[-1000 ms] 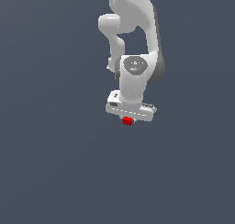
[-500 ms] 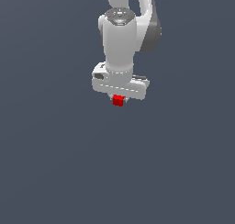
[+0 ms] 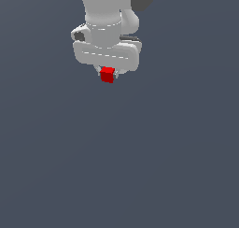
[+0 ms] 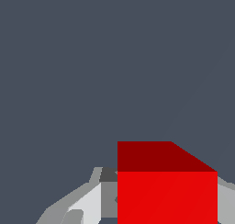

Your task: Pick up the red cube and move it to a goal position.

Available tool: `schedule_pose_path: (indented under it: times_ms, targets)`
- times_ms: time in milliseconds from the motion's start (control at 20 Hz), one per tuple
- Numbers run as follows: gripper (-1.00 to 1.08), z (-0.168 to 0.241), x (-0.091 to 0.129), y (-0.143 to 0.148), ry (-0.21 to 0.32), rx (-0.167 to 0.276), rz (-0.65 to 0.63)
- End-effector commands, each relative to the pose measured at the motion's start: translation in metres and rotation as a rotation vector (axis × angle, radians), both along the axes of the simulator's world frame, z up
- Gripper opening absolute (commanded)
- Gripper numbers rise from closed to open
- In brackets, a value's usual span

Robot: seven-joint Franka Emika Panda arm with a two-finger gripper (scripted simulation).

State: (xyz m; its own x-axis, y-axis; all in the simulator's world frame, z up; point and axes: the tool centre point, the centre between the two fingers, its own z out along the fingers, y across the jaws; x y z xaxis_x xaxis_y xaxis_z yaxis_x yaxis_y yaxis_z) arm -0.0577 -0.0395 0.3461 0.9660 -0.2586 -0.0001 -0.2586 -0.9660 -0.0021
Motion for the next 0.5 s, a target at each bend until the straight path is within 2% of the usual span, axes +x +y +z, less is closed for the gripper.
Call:
schedule_pose_path:
  times_ms: [0,450]
  targets:
    - [-1.00,0.024,-0.007,-0.010,0.001,0.000,0.000]
    - [-1.00,0.079,-0.018,-0.033,0.001,-0.001,0.001]
